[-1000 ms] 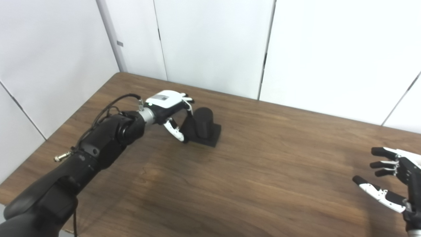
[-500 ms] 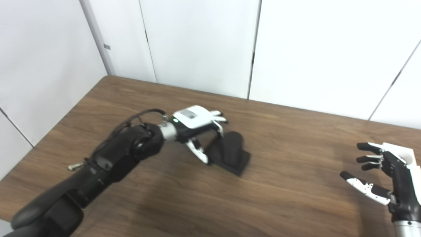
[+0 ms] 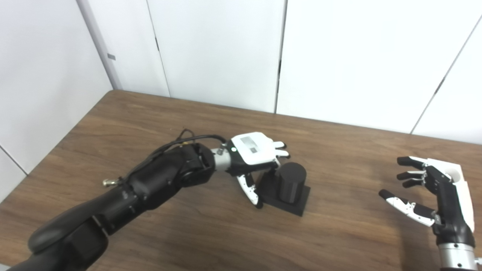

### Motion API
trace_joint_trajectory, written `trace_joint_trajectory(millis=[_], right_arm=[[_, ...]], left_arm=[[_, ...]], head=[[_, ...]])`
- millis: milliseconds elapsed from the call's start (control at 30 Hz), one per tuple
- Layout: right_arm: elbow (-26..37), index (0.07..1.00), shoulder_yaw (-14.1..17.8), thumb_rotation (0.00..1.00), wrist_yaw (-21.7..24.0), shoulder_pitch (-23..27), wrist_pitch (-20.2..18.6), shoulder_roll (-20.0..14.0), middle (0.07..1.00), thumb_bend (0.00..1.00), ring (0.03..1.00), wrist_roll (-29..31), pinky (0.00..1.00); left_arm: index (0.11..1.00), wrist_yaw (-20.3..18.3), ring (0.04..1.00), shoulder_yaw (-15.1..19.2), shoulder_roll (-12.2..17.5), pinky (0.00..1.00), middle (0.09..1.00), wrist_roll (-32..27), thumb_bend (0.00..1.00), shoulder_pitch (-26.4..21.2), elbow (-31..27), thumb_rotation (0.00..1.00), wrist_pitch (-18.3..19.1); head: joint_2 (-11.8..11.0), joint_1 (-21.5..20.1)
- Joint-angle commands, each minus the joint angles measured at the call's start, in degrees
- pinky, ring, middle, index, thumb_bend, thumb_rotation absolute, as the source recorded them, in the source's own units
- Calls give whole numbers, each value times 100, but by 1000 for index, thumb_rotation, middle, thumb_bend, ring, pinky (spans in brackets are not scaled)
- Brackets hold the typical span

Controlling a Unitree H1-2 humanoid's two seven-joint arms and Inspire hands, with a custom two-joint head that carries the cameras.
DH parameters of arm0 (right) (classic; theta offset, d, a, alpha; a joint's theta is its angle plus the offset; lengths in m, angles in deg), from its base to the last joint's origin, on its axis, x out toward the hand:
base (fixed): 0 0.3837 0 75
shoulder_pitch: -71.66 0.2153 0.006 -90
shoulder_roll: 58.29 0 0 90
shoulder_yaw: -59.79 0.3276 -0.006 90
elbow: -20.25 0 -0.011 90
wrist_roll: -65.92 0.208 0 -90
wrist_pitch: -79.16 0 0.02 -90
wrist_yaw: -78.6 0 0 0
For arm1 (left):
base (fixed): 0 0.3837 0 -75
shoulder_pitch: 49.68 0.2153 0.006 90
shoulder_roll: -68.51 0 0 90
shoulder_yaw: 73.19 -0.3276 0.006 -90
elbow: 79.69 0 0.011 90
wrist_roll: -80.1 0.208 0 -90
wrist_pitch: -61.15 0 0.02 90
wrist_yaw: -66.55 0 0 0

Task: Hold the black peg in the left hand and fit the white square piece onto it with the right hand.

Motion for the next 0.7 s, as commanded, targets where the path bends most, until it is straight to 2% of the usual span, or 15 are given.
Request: trace_joint_trajectory(millis=[0, 67, 100, 200, 233, 267, 300, 333, 367, 433, 533, 667], right_arm=[[154, 668, 18, 0, -112, 189, 221, -15, 701, 549, 580, -51, 504], [183, 670, 16, 0, -125, 197, 212, -4, 696, 550, 579, -78, 501], [211, 670, 20, 0, -134, 210, 200, 2, 694, 552, 578, -89, 500], [353, 675, 12, 0, -59, 250, 125, -70, 687, 556, 578, -158, 492], [429, 680, -14, 0, 47, 273, 85, -161, 690, 557, 581, -188, 490], [531, 688, -34, 0, 172, 304, 11, -281, 693, 565, 591, -249, 492], [631, 692, -50, 9, 312, 351, -61, -414, 693, 578, 600, -290, 494], [739, 690, -60, 34, 464, 412, -165, -546, 690, 604, 607, -325, 498], [862, 687, -63, 46, 612, 478, -296, -698, 691, 630, 615, -406, 504], [1074, 693, -64, 61, 868, 612, -534, -974, 698, 665, 626, -647, 521], [1255, 705, 23, 33, 1121, 831, -853, -1411, 724, 699, 650, -881, 536], [1334, 703, 183, 62, 1274, 1001, -1147, -1822, 722, 718, 649, -1088, 524]], left_arm=[[607, -639, 983, -578, -225, 892, 944, 286, 941, 542, 96, 345, -166], [617, -800, 985, -579, -213, 895, 943, 272, 939, 531, 57, 349, -116], [625, -847, 994, -549, -192, 913, 953, 220, 927, 539, 27, 357, -99], [619, -848, 994, -522, -126, 912, 955, 231, 921, 545, 8, 350, -106], [619, -806, 993, -522, -94, 913, 959, 247, 917, 543, 35, 355, -137], [613, -781, 992, -516, -64, 906, 961, 244, 915, 546, 51, 357, -158], [610, -734, 988, -496, -30, 901, 961, 220, 914, 562, 69, 354, -188], [604, -694, 983, -470, 4, 891, 956, 187, 910, 584, 92, 347, -208], [600, -686, 984, -448, 35, 889, 952, 159, 909, 607, 91, 340, -205], [603, -631, 986, -428, 92, 893, 947, 161, 899, 637, 133, 331, -222], [606, -486, 978, -392, 178, 893, 940, 158, 890, 687, 218, 328, -276], [598, -199, 957, -299, 255, 892, 924, 77, 911, 769, 336, 298, -377]], head=[[18, -70], [29, -163], [41, -335], [29, -677], [5, -895], [5, -895], [-23, -1070], [-57, -1269], [-57, -1269], [-119, -1530], [-218, -1844], [-289, -2143]])
